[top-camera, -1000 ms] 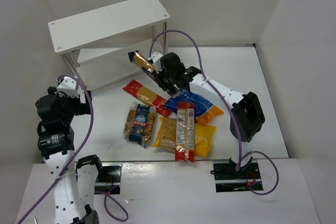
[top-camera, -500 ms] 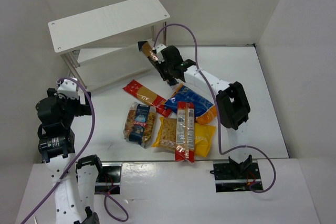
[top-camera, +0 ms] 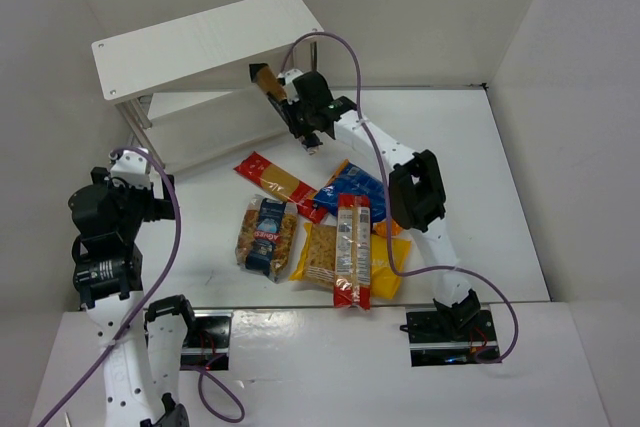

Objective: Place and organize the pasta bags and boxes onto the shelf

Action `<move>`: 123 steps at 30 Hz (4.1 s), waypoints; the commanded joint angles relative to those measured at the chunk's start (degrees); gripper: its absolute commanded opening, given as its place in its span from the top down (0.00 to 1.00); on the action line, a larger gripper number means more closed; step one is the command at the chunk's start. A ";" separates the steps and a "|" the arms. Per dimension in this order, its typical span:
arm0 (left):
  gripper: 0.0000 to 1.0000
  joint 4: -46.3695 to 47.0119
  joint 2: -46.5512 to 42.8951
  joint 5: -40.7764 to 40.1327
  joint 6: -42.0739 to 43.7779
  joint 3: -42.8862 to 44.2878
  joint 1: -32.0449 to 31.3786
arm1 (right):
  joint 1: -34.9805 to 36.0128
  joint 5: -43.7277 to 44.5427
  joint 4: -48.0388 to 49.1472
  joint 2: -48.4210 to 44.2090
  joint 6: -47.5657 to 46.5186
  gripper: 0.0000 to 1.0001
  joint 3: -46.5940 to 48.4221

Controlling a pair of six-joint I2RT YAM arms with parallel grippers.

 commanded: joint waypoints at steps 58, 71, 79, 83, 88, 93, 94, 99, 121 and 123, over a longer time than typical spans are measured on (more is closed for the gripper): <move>0.00 1.58 -0.98 2.76 1.41 -0.56 -0.18 | 8.79 32.05 28.06 -4.89 -17.90 1.00 -12.02; 0.00 1.58 -1.50 2.76 1.41 -0.56 -0.18 | 13.18 46.12 49.49 -2.69 -36.09 1.00 -19.93; 0.00 1.58 -1.51 2.76 1.41 -0.56 -0.18 | 13.18 49.63 54.09 1.88 -42.95 1.00 -17.40; 0.00 1.58 -1.51 2.76 1.41 -0.56 -0.18 | 13.18 51.05 56.10 4.69 -45.33 1.00 -15.11; 0.00 1.58 -1.51 3.28 1.41 -0.56 -0.18 | 13.18 51.05 53.04 6.27 -45.16 1.00 -10.73; 0.00 1.05 -1.51 3.28 1.41 -0.56 -0.18 | 12.57 51.05 44.36 8.47 -40.69 1.00 -2.48; 0.00 1.05 -1.51 3.28 1.41 -0.56 -0.18 | 12.57 50.53 43.03 9.26 -40.07 1.00 -1.23; 0.00 1.05 -1.51 3.81 1.41 -0.56 -0.18 | 11.51 49.99 33.47 12.86 -35.77 1.00 8.24; 0.00 1.05 -0.45 3.81 1.93 -0.56 -0.18 | 9.75 43.58 -1.47 33.87 -23.89 1.00 55.21; 0.00 1.05 -0.45 3.81 1.93 -0.56 -0.18 | 9.75 43.58 -1.46 33.87 -23.89 1.00 55.21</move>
